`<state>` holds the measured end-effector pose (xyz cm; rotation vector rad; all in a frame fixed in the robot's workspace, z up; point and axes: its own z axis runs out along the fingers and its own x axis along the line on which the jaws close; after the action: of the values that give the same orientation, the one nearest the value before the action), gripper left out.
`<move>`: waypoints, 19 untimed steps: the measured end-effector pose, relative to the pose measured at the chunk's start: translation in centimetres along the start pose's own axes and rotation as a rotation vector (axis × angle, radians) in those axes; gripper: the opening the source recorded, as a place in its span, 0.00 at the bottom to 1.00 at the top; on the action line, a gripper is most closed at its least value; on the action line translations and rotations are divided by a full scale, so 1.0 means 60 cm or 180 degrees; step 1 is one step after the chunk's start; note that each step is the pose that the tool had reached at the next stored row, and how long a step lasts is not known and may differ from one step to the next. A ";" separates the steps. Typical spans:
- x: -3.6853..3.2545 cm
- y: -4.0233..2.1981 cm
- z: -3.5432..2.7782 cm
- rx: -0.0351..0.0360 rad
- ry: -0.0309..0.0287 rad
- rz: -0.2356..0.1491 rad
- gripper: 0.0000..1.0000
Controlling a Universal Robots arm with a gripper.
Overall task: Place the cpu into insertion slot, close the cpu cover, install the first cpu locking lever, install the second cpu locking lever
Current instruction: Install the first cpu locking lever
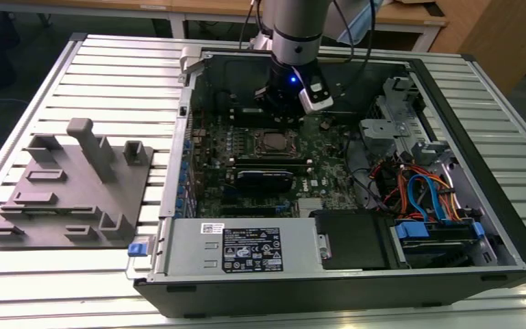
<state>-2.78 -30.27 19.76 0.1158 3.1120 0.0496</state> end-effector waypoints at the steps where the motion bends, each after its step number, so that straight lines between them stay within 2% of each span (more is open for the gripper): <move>1: 0.000 0.000 0.000 -0.0005 0.0000 0.0000 0.10; 2: 0.000 0.000 0.000 -0.0021 0.0001 0.0001 0.10; 6: 0.000 0.000 0.001 -0.0128 0.0009 0.0004 0.10; 10: 0.000 0.000 0.001 -0.0198 0.0014 0.0006 0.10; 12: 0.000 0.000 0.001 -0.0225 0.0016 0.0007 0.10; 13: 0.000 0.000 0.001 -0.0233 0.0017 0.0007 0.10; 19: 0.000 0.000 -0.001 -0.0235 0.0017 0.0007 0.10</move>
<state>-2.78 -30.27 19.85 0.1174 3.1106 0.1651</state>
